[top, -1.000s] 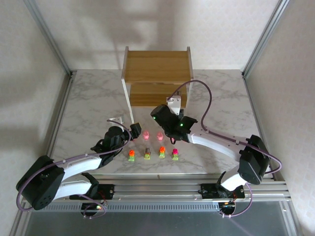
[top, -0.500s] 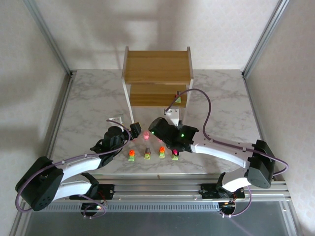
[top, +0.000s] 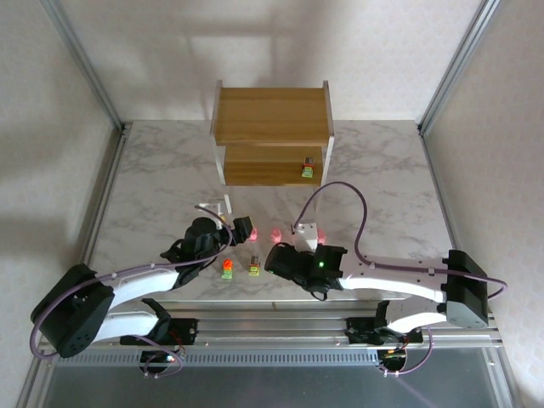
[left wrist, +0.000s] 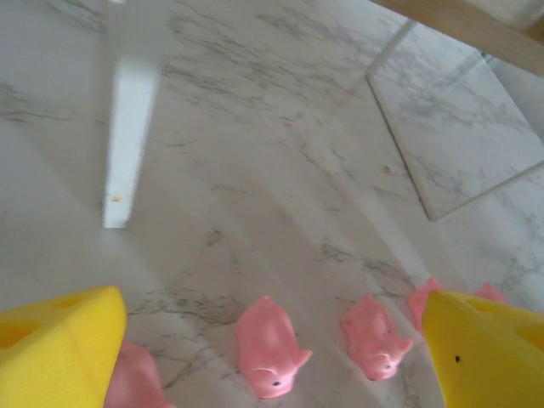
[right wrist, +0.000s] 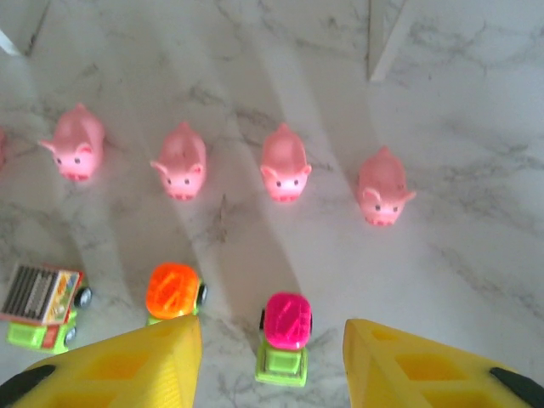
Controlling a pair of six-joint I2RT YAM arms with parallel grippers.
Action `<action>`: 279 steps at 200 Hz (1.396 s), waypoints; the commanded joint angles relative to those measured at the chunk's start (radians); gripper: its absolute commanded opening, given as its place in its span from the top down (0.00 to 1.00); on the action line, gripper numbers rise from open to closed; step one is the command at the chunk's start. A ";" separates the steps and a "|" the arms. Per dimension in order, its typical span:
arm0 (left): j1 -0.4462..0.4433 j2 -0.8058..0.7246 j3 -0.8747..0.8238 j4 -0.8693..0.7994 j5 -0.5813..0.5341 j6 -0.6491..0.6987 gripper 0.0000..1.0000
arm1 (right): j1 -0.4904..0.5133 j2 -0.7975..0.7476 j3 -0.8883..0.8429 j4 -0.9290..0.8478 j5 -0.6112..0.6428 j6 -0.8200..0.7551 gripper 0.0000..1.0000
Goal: Place and organize the plastic toys onto the shelf
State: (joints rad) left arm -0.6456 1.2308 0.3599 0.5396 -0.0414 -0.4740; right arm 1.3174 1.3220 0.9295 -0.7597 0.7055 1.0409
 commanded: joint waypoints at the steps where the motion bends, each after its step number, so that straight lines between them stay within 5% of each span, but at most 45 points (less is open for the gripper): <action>1: -0.032 0.036 0.056 -0.018 0.027 0.051 0.11 | 0.031 -0.017 -0.040 -0.053 -0.033 0.087 0.52; 109: -0.179 0.127 0.125 -0.122 -0.054 0.126 0.13 | 0.063 0.037 -0.179 0.073 -0.143 0.141 0.50; 176: -0.198 -0.043 0.008 -0.157 -0.098 0.105 0.12 | 0.034 0.118 -0.180 0.150 -0.139 0.103 0.50; 279: -0.200 0.022 0.040 -0.125 -0.104 0.123 0.12 | -0.044 0.153 -0.217 0.234 -0.150 0.049 0.51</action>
State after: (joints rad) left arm -0.8364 1.2472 0.3721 0.3996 -0.1211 -0.3656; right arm 1.2869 1.4574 0.7284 -0.5510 0.5484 1.1069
